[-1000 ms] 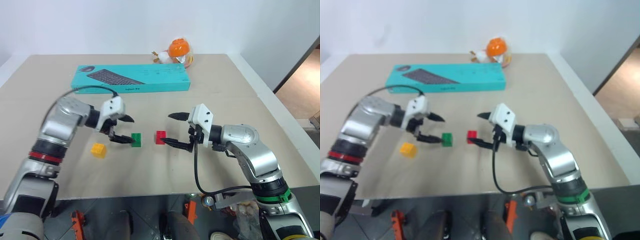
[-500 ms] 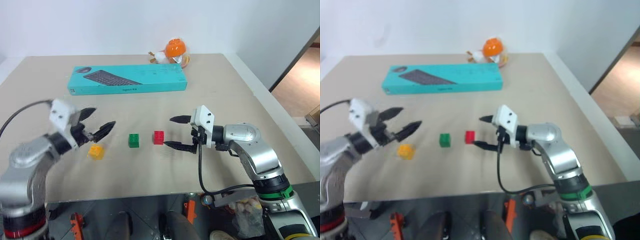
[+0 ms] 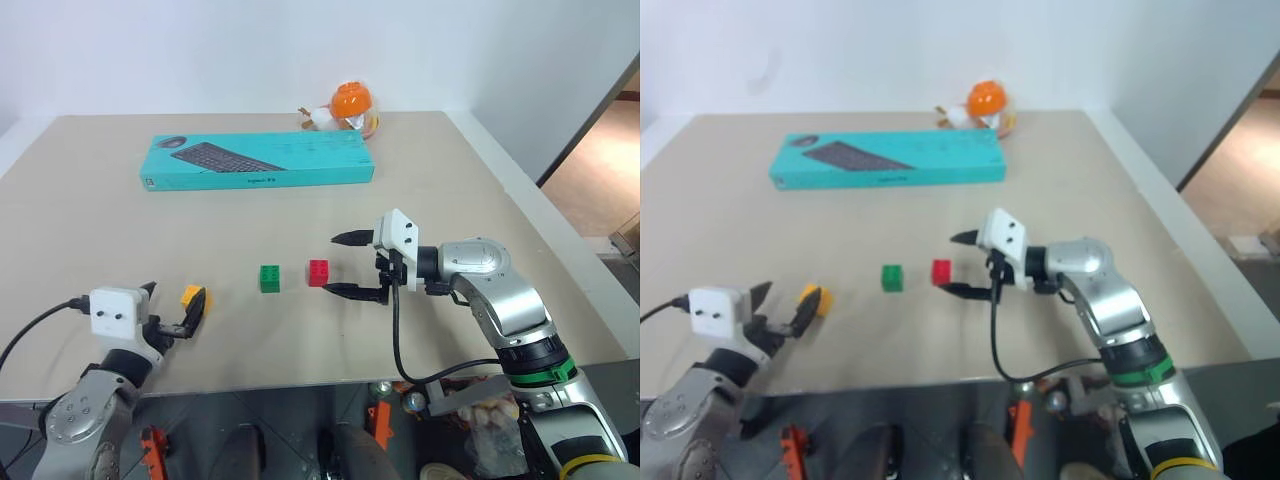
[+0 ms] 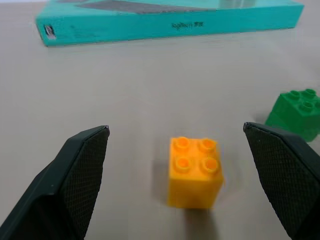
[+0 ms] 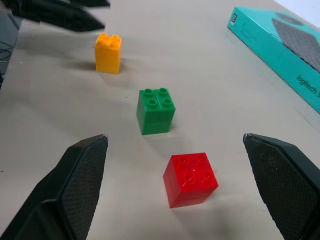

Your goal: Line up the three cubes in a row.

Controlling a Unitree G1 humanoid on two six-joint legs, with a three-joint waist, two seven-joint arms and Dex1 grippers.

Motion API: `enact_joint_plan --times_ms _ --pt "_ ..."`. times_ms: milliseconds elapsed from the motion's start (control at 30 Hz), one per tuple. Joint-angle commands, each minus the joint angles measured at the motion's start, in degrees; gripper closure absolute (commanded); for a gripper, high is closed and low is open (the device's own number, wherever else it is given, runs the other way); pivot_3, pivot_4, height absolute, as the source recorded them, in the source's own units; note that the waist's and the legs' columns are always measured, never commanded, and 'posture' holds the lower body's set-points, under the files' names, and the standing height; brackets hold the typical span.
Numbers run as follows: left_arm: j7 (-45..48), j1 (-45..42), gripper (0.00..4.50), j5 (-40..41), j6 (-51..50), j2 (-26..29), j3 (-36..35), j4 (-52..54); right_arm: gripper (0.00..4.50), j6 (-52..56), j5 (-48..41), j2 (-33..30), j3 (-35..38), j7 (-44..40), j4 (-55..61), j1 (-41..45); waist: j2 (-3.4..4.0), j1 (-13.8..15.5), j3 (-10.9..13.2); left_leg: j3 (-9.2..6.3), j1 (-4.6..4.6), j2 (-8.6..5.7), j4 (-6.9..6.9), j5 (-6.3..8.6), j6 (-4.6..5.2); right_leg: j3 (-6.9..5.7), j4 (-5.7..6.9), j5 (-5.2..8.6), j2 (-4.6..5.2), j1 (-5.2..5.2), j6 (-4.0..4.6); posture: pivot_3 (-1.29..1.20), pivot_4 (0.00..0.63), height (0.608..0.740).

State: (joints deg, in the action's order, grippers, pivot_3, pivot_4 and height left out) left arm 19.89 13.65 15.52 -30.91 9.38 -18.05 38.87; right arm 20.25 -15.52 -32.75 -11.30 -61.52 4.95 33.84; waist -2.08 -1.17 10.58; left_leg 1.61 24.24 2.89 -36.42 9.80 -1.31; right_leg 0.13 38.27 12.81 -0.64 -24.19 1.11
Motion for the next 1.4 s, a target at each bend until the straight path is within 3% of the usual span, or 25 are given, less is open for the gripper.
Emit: enact_joint_plan --times_ms 33,267,367,533,567,1100,1400 --pt "-0.6 -0.5 0.06 -0.3 2.8 0.8 1.5 -1.9 0.00 0.4 -0.4 -1.1 1.4 0.2 2.6 -0.1 0.00 0.0 0.0 0.01 0.01 0.00 0.00 0.00 0.00 0.05 -0.01 0.00 0.00 -0.01 0.00 0.00 0.150 0.740" --pt "-0.5 -2.5 0.06 -0.5 3.3 3.2 3.9 -7.3 0.00 1.8 -0.9 -2.4 2.2 1.3 4.7 -1.6 0.00 0.0 0.0 0.09 0.10 -0.08 0.09 0.08 -0.07 0.14 -0.03 -0.06 -0.03 -0.10 -0.10 0.00 0.150 0.740" --pt "-0.4 -3.5 0.80 -0.7 3.9 4.5 4.5 -9.3 0.00 2.3 -1.2 -2.6 2.6 1.7 5.8 -2.3 0.00 0.0 0.0 0.10 0.12 -0.05 0.13 0.08 -0.08 0.12 -0.03 -0.05 -0.05 -0.14 -0.10 0.00 0.150 0.740" --pt "-0.3 -3.6 2.71 -1.6 6.4 6.1 5.3 -10.7 0.00 3.1 -2.0 -2.5 3.1 2.5 6.9 -3.0 0.00 0.0 0.0 0.09 0.11 0.00 0.15 0.09 -0.09 0.09 -0.03 -0.05 -0.05 -0.15 -0.08 0.00 0.150 0.740" --pt "-0.9 -3.5 2.84 -2.1 7.1 6.1 5.4 -10.7 0.00 3.1 -1.9 -2.5 3.1 2.6 7.0 -3.0 0.00 0.0 0.0 0.09 0.11 0.00 0.16 0.09 -0.09 0.10 -0.03 -0.05 -0.05 -0.15 -0.08 0.00 0.150 0.740" --pt "-10.3 -12.0 2.84 -7.4 7.9 0.2 12.1 -16.0 0.00 2.8 -1.9 -2.8 3.2 3.3 6.1 -2.0 -0.01 0.0 0.0 0.17 0.13 -0.07 0.16 0.09 -0.08 0.21 -0.10 -0.10 -0.07 -0.13 -0.17 0.00 0.150 0.740" --pt "-11.7 -14.4 2.84 -8.2 7.8 0.1 12.9 -19.6 0.00 3.4 -3.6 -2.2 4.1 3.6 6.5 -1.9 -0.01 0.0 0.0 0.14 0.13 -0.07 0.20 0.09 -0.08 0.16 -0.10 -0.22 -0.11 -0.14 -0.38 0.00 0.150 0.740"
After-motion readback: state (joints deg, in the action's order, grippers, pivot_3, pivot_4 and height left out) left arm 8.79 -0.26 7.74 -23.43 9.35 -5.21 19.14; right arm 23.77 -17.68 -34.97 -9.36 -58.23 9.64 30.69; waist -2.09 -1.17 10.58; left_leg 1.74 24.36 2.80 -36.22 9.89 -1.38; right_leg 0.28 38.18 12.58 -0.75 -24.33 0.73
